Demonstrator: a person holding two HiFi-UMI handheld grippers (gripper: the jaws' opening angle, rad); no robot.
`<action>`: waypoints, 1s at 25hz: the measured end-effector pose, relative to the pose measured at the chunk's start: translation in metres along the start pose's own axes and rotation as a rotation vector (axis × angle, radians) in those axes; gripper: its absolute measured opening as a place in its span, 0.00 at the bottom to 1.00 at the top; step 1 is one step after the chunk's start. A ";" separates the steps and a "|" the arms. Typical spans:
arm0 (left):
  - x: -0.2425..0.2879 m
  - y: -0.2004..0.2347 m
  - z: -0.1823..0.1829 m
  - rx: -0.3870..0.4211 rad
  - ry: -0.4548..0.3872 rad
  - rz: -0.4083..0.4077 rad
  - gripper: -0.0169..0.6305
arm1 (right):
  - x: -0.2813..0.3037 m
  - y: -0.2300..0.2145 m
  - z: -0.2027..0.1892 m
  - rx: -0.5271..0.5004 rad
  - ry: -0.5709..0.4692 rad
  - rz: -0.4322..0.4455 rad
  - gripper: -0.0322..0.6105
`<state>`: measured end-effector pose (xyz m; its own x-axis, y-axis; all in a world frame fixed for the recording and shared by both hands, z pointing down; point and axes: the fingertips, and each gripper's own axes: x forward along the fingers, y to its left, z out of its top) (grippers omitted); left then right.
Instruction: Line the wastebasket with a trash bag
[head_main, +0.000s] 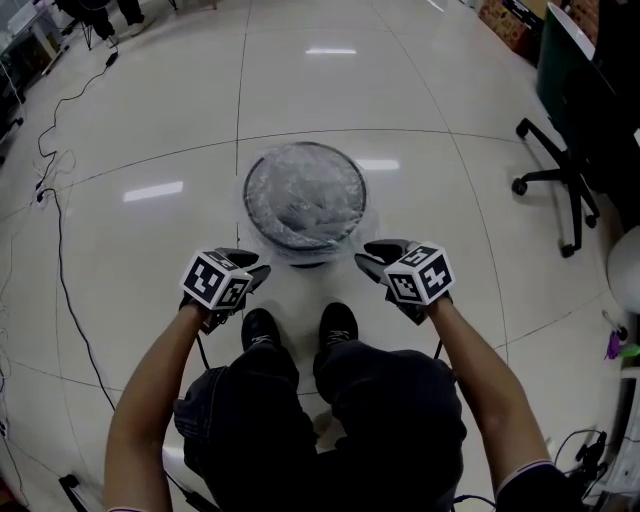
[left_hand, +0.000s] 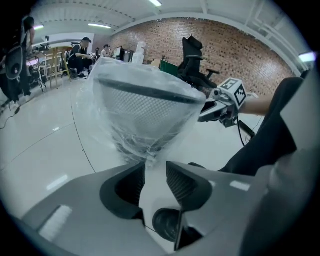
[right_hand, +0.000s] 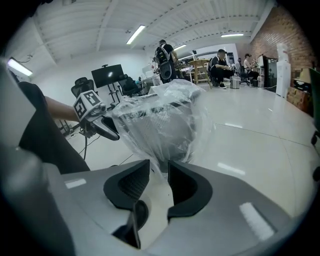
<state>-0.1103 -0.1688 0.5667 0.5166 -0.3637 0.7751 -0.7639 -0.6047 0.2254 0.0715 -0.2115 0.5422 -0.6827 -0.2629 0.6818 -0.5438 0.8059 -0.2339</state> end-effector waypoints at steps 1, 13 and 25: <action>-0.005 -0.002 -0.001 0.003 -0.004 0.007 0.23 | -0.006 0.002 0.000 0.000 -0.007 -0.006 0.24; -0.069 -0.021 0.026 0.049 -0.085 0.094 0.24 | -0.076 0.006 0.023 -0.020 -0.107 -0.096 0.27; -0.104 0.005 0.116 0.125 -0.204 0.182 0.23 | -0.092 -0.017 0.120 -0.131 -0.194 -0.149 0.26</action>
<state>-0.1232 -0.2161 0.4183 0.4527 -0.6011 0.6586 -0.8039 -0.5947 0.0097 0.0849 -0.2649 0.4004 -0.6871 -0.4703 0.5538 -0.5865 0.8089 -0.0407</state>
